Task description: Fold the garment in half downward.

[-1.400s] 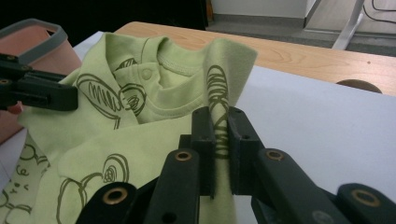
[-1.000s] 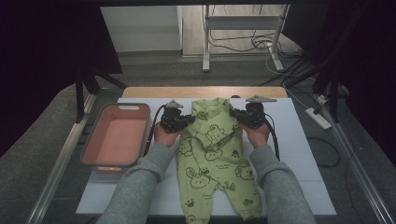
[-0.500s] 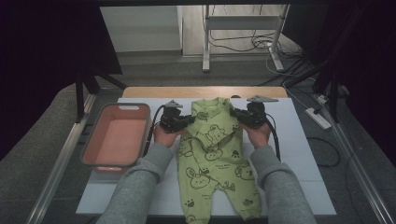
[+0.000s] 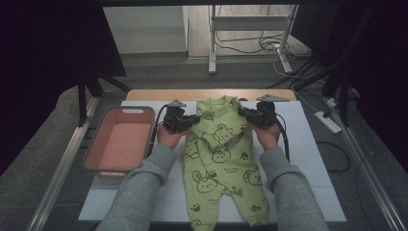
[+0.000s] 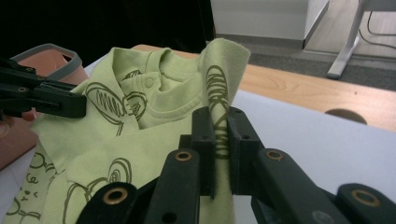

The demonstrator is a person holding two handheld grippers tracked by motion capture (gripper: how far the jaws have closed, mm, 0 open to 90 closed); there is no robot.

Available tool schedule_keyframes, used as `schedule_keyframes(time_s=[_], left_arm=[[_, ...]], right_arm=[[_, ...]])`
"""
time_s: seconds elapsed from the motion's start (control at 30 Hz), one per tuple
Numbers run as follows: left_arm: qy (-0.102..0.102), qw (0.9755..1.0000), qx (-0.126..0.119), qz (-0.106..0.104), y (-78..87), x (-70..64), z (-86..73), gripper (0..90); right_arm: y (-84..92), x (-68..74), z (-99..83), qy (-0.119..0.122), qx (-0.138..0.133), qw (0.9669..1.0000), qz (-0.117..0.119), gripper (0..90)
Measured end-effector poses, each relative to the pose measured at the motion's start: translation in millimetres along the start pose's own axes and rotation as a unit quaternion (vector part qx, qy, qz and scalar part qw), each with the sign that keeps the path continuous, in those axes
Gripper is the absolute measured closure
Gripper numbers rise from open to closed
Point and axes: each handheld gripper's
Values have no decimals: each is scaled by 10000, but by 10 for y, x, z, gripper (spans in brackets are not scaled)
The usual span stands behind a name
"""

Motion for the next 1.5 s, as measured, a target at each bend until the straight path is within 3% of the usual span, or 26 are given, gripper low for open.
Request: schedule_keyframes(time_s=[0.43, 0.63, 0.73, 0.83, 0.97, 1.07, 1.5], left_arm=[[-17, 10000, -51, -3, 31, 33, 98, 828], [-90, 9999, -93, 48, 79, 59, 242, 828], [-166, 9995, -234, 109, 175, 80, 395, 828], [-198, 9993, -283, 132, 211, 70, 432, 828], [-202, 9994, -263, 130, 212, 50, 394, 828], [-199, 9995, -222, 123, 162, 32, 314, 828], [-256, 9994, -207, 51, 77, 13, 225, 827]], right_arm=[[19, -6, 65, 70, -25, 10000, -11, 832], [32, 12, 165, 102, -75, 9999, -73, 833], [109, 83, 332, 215, -331, 9992, -96, 833], [147, 124, 369, 283, -457, 9985, -134, 833], [157, 142, 343, 360, -431, 9983, -134, 833], [147, 111, 261, 326, -391, 9986, -154, 832], [99, -7, 112, 246, -369, 9989, -119, 831]])
Point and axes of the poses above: each handheld gripper's, and its own axes: y roughly backward along the jaws, z roughly out of its top, x roughly to its left, and after that the axes turned 13 degrees about -y, right-handed
